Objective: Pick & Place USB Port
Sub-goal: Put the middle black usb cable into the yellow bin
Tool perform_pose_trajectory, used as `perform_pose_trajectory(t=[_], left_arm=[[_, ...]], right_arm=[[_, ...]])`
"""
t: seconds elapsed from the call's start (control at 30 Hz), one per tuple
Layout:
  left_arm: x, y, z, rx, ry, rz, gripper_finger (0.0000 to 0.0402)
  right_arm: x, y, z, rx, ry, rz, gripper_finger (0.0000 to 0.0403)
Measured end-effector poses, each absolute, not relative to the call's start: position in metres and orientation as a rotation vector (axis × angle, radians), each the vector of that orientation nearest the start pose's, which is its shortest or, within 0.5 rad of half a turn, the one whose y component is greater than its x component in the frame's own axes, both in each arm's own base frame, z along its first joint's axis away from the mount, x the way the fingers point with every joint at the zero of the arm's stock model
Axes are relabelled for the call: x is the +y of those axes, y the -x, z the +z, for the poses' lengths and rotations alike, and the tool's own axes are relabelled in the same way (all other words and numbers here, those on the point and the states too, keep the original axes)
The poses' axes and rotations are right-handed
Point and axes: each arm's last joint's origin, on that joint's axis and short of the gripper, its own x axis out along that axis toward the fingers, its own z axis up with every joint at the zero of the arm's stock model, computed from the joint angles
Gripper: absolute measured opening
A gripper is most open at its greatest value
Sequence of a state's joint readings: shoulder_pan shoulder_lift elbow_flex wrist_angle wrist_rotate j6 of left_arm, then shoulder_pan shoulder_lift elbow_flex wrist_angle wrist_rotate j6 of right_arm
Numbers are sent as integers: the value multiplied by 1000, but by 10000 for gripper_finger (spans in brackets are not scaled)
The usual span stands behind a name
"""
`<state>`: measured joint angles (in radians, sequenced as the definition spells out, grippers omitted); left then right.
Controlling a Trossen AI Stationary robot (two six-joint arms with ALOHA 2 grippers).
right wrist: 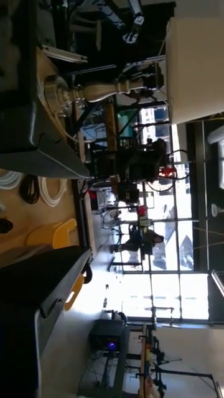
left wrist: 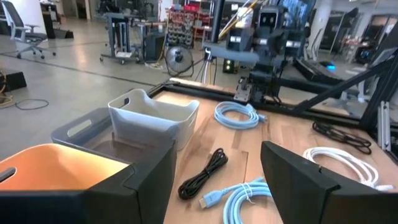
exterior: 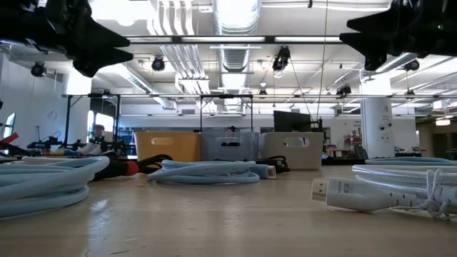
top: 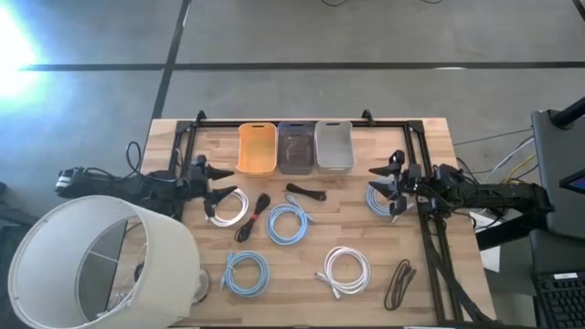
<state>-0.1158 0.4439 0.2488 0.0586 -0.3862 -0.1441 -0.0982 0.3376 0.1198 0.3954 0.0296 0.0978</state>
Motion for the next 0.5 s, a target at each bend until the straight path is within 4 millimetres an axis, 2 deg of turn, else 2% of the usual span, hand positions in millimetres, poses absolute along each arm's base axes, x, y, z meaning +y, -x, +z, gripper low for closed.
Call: perform_pose_trajectory(t=[0.13,0.33,0.5], left_arm=[[-5,-134,218,139,122,282,239],[-6,-147,228,183,134,288,239],[-7,-157,226,322,129,304,239]], right_arm=[[-13,-124,225,-168,-91,-120,185],[-15,-140,230,-94,-94,-123,185],[-16,-154,233,-36,-92,-126,185]])
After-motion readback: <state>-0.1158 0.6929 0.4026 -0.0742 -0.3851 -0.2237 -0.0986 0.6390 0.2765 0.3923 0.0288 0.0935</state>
